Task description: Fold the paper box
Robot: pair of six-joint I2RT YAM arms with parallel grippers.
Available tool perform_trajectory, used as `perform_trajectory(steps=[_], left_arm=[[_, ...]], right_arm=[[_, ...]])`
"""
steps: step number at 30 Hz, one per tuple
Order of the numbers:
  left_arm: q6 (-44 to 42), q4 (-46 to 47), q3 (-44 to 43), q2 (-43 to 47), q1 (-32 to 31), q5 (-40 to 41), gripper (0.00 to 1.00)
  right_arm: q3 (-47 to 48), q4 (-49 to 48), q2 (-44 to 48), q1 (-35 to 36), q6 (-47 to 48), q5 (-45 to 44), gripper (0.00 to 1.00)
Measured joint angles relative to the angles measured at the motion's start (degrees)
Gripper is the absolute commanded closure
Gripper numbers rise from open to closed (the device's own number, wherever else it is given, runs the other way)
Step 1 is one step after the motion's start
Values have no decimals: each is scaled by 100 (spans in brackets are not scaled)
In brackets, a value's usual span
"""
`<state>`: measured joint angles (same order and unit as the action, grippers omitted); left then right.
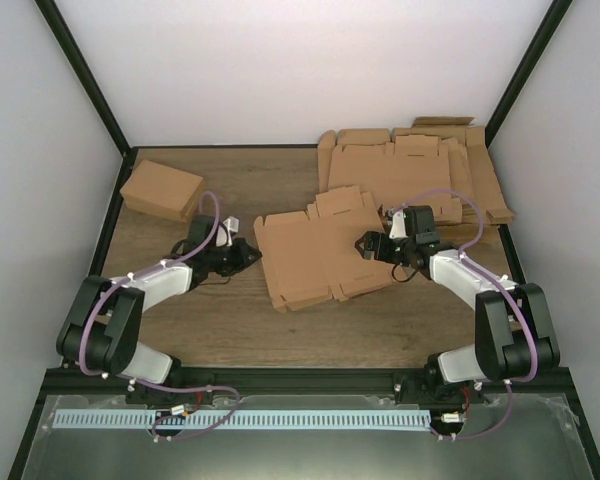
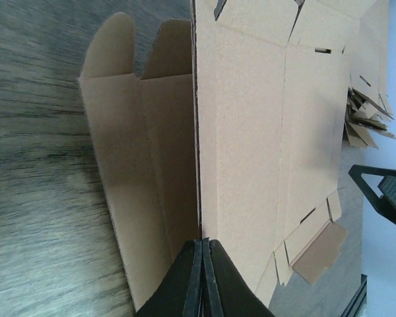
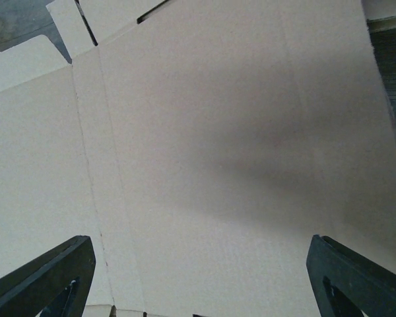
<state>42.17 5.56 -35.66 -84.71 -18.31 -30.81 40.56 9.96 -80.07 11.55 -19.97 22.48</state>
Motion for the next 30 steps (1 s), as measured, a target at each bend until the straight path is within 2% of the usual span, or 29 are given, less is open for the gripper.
perform_trajectory(steps=[6, 16, 21, 26, 28, 30], left_arm=[[-236, -417, 2, 280, 101, 210, 96], [-649, -992, 66, 857, 778, 295, 96], [-817, -1185, 203, 957, 1019, 315, 90], [-907, -1226, 358, 955, 1029, 302, 67], [-911, -1228, 404, 955, 1029, 289, 56], [-944, -1211, 455, 955, 1029, 308, 40]], right_arm=[[0, -2, 0, 0, 0, 4, 9], [0, -4, 0, 0, 0, 7, 9], [0, -7, 0, 0, 0, 17, 9], [2, -13, -24, 0, 0, 72, 9], [2, -13, -52, 0, 0, 114, 9], [4, -13, -76, 0, 0, 146, 9]])
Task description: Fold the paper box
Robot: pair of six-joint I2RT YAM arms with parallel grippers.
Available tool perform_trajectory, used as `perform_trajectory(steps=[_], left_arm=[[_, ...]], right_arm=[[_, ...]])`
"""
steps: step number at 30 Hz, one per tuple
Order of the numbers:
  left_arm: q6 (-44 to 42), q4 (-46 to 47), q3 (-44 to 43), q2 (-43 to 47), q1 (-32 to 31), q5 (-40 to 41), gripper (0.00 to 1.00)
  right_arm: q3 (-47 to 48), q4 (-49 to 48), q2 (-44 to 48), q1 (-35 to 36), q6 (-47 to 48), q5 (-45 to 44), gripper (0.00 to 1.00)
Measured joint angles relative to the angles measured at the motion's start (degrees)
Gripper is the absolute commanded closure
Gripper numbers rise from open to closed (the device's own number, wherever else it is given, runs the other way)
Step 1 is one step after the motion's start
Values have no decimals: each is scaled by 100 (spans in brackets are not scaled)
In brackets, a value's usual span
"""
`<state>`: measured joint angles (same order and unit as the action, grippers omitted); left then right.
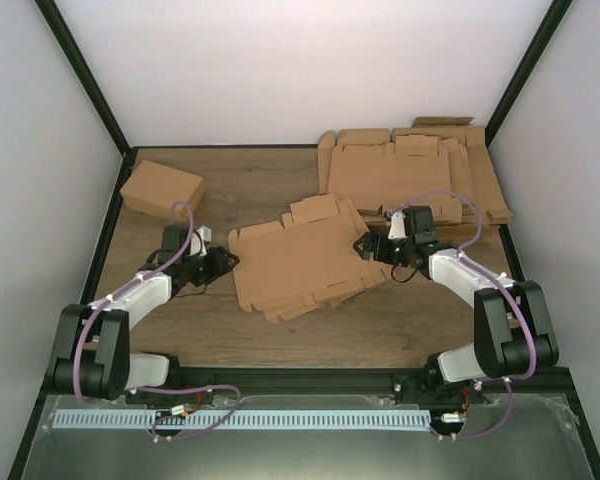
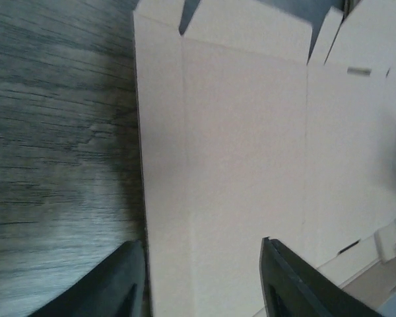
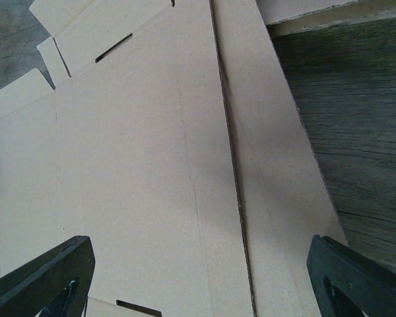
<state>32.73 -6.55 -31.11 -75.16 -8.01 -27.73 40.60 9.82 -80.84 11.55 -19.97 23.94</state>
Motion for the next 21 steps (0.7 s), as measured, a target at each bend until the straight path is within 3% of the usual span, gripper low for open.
perform_trajectory(steps=[2, 5, 21], left_arm=[[-11, 9, 59, 2, 0, 20, 30], [-11, 28, 175, 11, 0, 35, 22], [33, 592, 566, -205, 0, -140, 20]], right_arm=[[7, 0, -9, 0, 0, 22, 9], [26, -9, -9, 0, 0, 57, 9], [28, -227, -46, 0, -2, 424, 9]])
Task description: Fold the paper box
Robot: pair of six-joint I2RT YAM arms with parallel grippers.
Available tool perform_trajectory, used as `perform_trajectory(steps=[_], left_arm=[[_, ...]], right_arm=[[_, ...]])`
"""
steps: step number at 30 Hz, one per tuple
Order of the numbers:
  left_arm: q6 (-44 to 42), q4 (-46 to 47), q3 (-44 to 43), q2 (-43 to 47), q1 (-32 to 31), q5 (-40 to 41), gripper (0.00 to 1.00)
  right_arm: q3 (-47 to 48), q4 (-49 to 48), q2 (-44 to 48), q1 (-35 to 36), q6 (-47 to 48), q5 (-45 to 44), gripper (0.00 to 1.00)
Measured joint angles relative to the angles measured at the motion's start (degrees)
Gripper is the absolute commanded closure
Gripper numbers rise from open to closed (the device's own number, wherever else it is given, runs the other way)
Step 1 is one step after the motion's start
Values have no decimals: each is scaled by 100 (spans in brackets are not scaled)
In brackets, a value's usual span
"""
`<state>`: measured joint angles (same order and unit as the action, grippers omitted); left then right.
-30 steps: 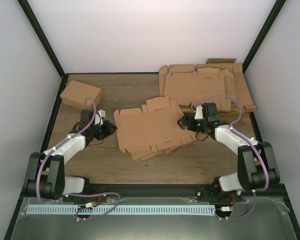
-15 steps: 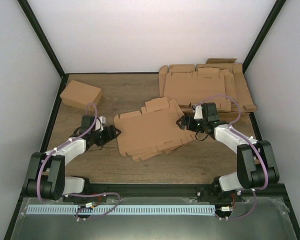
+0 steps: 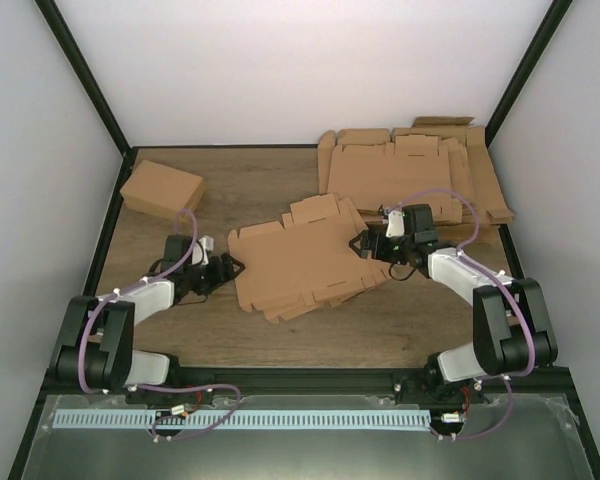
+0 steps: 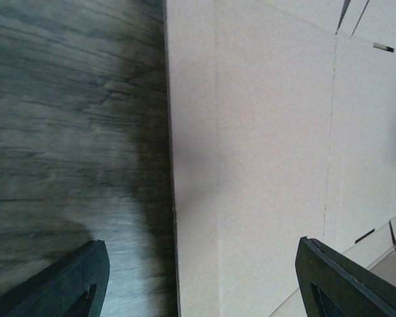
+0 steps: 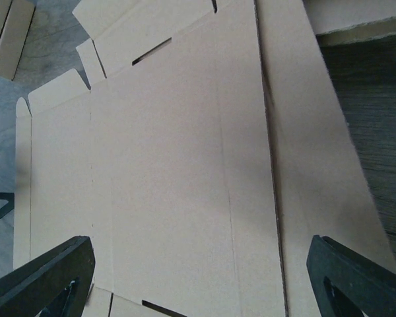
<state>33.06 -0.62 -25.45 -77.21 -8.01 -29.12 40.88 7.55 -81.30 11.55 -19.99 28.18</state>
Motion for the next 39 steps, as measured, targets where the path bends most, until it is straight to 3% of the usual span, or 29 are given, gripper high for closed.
perform_trajectory(steps=[7, 27, 34, 39], left_arm=[[81, 522, 2, -297, 7, -315, 20], [111, 920, -24, -616, 15, -535, 27], [122, 1043, -111, -861, 17, -686, 43], [127, 957, -122, -957, 22, -669, 70]], right_arm=[[249, 9, -243, 168, 0, 149, 9], [837, 332, -1167, 195, 236, -138, 19], [767, 251, -1290, 221, 225, -70, 22], [745, 175, -1305, 302, 214, 7, 23]])
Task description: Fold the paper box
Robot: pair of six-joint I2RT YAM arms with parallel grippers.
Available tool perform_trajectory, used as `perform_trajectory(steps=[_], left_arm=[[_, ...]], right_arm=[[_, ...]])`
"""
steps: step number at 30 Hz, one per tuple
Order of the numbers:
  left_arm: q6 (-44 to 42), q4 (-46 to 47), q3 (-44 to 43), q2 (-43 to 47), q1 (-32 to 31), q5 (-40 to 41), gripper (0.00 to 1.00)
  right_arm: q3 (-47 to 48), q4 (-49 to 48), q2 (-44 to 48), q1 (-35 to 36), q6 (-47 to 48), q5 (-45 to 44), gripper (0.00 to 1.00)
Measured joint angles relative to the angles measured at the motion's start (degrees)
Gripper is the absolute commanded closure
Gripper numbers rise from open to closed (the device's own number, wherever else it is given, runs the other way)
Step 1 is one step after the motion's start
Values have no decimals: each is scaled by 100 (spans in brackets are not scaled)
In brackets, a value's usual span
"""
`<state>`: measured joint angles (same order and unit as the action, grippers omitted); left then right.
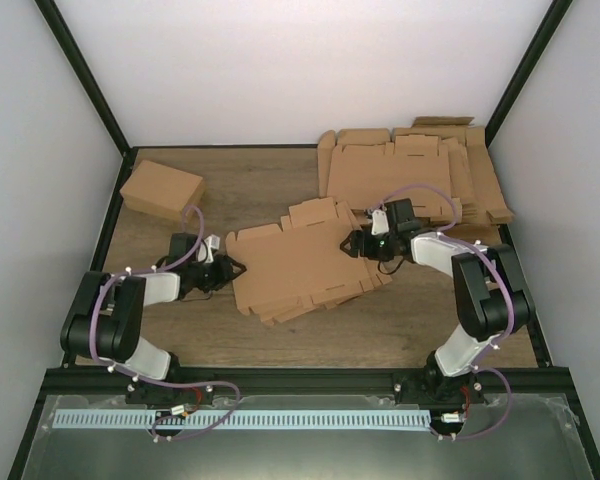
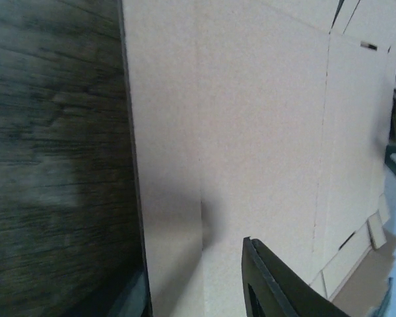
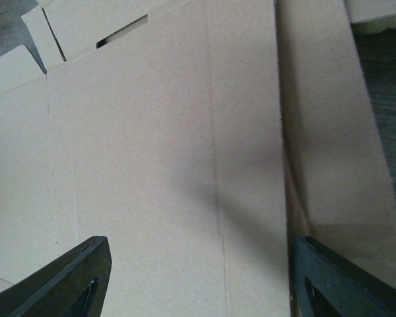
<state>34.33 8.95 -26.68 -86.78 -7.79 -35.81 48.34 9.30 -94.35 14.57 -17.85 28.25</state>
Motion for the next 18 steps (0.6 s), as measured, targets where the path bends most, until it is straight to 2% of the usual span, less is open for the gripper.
perform_trajectory(steps=[3, 5, 13, 18], left_arm=[[-17, -138, 0, -22, 0, 50, 88], [-85, -315, -28, -20, 0, 151, 96], [-422, -1309, -319, 601, 122, 684, 96], [-483, -1784, -439, 1191, 144, 1016, 96]], right_arm=[[-50, -57, -26, 28, -2, 31, 24], [-68, -63, -24, 31, -17, 15, 23], [-308, -81, 846, -79, -83, -584, 21], [-398, -184, 935, -754, -203, -581, 21]])
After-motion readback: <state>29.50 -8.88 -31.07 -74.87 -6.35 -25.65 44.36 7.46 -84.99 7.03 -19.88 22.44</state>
